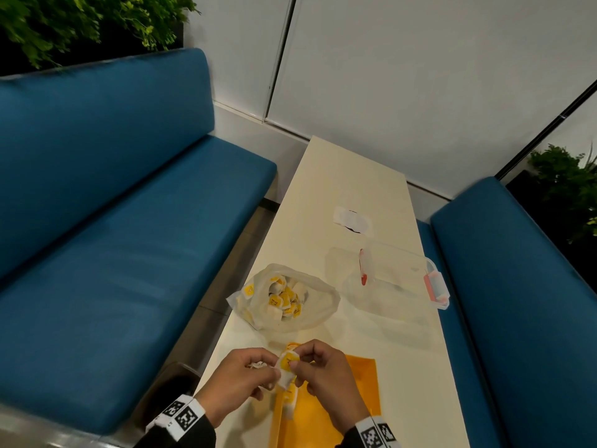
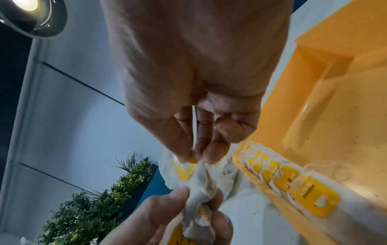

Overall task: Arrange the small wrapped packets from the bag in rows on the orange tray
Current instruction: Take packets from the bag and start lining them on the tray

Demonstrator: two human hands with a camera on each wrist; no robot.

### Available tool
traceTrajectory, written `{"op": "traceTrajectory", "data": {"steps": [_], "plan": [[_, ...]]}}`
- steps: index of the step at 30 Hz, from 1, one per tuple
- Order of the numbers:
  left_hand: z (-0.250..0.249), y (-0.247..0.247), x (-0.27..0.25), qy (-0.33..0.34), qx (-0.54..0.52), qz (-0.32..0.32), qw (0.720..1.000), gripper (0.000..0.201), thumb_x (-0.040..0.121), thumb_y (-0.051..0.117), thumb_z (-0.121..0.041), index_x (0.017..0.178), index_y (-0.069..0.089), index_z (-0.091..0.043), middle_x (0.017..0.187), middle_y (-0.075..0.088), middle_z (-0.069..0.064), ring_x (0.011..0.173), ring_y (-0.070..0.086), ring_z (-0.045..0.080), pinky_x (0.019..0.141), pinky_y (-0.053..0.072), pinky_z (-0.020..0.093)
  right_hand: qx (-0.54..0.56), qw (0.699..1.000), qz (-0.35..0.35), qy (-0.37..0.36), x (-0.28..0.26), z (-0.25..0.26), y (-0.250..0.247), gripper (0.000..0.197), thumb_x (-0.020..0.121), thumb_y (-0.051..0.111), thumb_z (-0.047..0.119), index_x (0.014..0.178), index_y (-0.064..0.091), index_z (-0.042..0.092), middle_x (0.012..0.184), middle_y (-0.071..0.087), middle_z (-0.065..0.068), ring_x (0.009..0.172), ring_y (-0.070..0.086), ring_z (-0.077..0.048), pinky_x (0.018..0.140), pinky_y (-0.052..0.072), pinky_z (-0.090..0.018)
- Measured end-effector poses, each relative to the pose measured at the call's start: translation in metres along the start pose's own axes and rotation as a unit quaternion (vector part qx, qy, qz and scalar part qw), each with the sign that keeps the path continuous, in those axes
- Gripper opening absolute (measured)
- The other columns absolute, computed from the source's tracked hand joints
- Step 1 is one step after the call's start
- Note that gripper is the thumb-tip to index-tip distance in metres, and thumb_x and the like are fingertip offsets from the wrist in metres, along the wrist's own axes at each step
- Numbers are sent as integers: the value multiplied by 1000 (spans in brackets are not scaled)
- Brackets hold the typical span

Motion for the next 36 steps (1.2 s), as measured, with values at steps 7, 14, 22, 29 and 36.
{"op": "traceTrajectory", "data": {"steps": [7, 14, 22, 29, 36], "plan": [[0, 12, -1, 15, 69, 54, 996, 18, 80, 84, -21, 98, 81, -16, 83, 71, 4, 72, 60, 11, 58, 44, 25, -1, 1000, 12, 22, -1, -1, 5, 17, 85, 67, -3, 98, 70, 7, 70, 58, -3, 58, 59, -18, 48, 37, -26], [4, 9, 3, 21, 85, 45, 995, 25, 72, 83, -27, 93, 81, -13, 77, 65, 4, 71, 56, 13, 57, 42, 26, -1, 999, 35, 24, -3, 1, 5, 9, 82, 73, 3, 84, 64, 2, 69, 60, -8, 59, 55, -17, 49, 35, -27], [14, -1, 5, 0, 70, 20, 997, 18, 76, 88, -24, 88, 80, -13, 79, 71, -3, 68, 57, 7, 57, 41, 24, -8, 1000, -4, 3, -1, 12, -21, 15, 82, 77, 5, 85, 65, -4, 63, 64, -11, 57, 57, -17, 48, 37, -24], [38, -26, 11, -70, 112, -61, 989, 20, 79, 85, -33, 76, 77, -15, 68, 66, -2, 65, 56, 13, 52, 41, 24, -55, 998, -8, 40, 5, -10, -39, 11, 85, 73, 1, 87, 62, -1, 67, 70, -15, 63, 68, -22, 47, 42, -25], [44, -23, 18, -70, 169, -74, 980, 33, 82, 82, -37, 86, 76, -5, 71, 64, 1, 64, 57, 14, 49, 41, 21, -67, 992, 24, 109, -3, -54, -27, 15, 86, 71, 2, 88, 56, 5, 67, 69, -15, 69, 72, -30, 46, 45, -25]]}}
Point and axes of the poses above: each hand's wrist, its own x-axis towards the middle knuckle, its own y-axis out of the palm, z = x × y, the point moved 10 cm from there along x, towards the middle knuckle
